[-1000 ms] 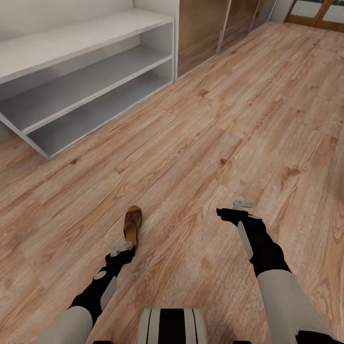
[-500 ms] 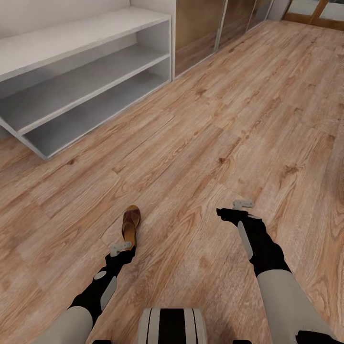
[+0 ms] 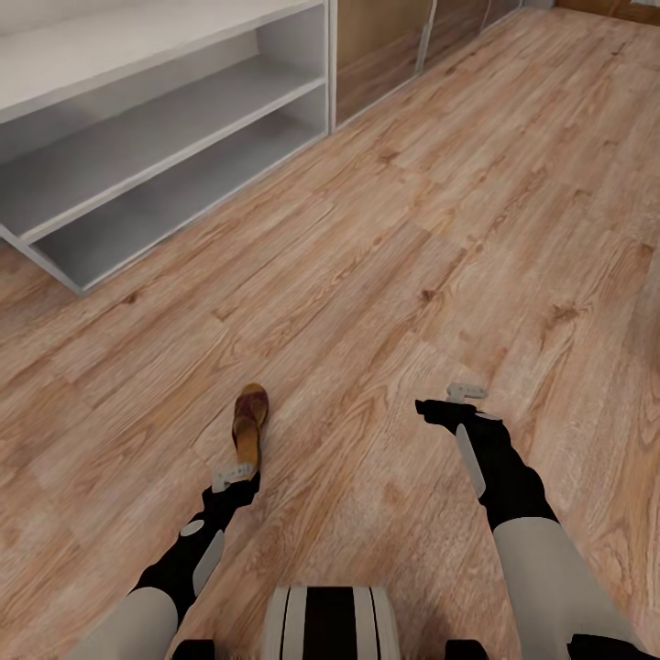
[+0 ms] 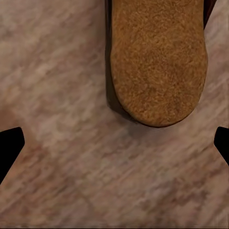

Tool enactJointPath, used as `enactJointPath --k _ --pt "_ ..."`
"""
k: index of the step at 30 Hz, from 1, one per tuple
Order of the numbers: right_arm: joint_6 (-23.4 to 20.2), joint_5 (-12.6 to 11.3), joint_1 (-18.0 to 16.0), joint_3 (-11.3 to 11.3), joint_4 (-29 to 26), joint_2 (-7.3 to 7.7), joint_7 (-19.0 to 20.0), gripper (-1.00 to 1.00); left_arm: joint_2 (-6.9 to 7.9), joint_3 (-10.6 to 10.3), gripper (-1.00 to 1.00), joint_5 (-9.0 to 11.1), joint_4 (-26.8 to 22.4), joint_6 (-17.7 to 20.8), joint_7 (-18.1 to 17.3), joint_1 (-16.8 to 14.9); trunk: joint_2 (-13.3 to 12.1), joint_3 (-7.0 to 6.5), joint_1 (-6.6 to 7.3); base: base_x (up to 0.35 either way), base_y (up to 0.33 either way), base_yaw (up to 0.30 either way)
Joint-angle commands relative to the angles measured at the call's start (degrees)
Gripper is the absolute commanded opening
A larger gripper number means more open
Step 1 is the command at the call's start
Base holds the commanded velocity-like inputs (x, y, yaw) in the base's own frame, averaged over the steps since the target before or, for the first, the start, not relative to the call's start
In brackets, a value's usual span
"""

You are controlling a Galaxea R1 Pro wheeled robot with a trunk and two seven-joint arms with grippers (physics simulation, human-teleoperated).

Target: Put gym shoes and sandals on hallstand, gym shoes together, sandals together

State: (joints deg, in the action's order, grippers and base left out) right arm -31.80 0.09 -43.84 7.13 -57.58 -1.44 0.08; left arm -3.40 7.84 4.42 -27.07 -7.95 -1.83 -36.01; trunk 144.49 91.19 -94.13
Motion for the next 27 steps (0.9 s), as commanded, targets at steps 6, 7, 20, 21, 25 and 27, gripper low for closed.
enactJointPath --k 6,7,20,21,25,27 --pt "-0.3 0.0 0.0 0.1 -0.1 -0.05 0.0 1.0 -0.03 0.2 1.0 0.4 0.0 -0.1 -0.2 0.0 0.1 1.07 -0.07 0.0 0.0 0.0" --pt "-0.3 0.0 0.0 0.1 -0.1 -0.05 0.0 1.0 -0.03 0.2 1.0 0.4 0.0 -0.1 -0.2 0.0 0.1 1.09 -0.07 0.0 0.0 0.0" --pt "-0.3 -0.1 0.0 0.1 -0.1 -0.05 0.0 1.0 -0.09 0.1 1.0 0.4 0.0 -0.1 -0.2 0.0 0.1 1.49 -0.07 0.0 0.0 -0.096" --pt "-0.3 -0.1 0.0 0.1 -0.1 -0.05 0.0 1.0 -0.1 0.2 1.0 0.4 0.0 -0.1 -0.2 0.0 0.1 1.49 -0.07 0.0 0.0 -0.023" --pt "-0.3 -0.1 0.0 0.1 -0.1 -0.05 0.0 1.0 -0.1 0.1 1.0 0.4 0.0 -0.1 -0.2 0.0 0.1 1.6 -0.07 0.0 0.0 -0.008" --pt "-0.3 -0.1 0.0 0.1 -0.1 -0.05 0.0 1.0 -0.11 0.1 1.0 0.4 0.1 -0.1 -0.2 0.0 0.1 2.18 -0.12 0.0 0.0 -0.003"
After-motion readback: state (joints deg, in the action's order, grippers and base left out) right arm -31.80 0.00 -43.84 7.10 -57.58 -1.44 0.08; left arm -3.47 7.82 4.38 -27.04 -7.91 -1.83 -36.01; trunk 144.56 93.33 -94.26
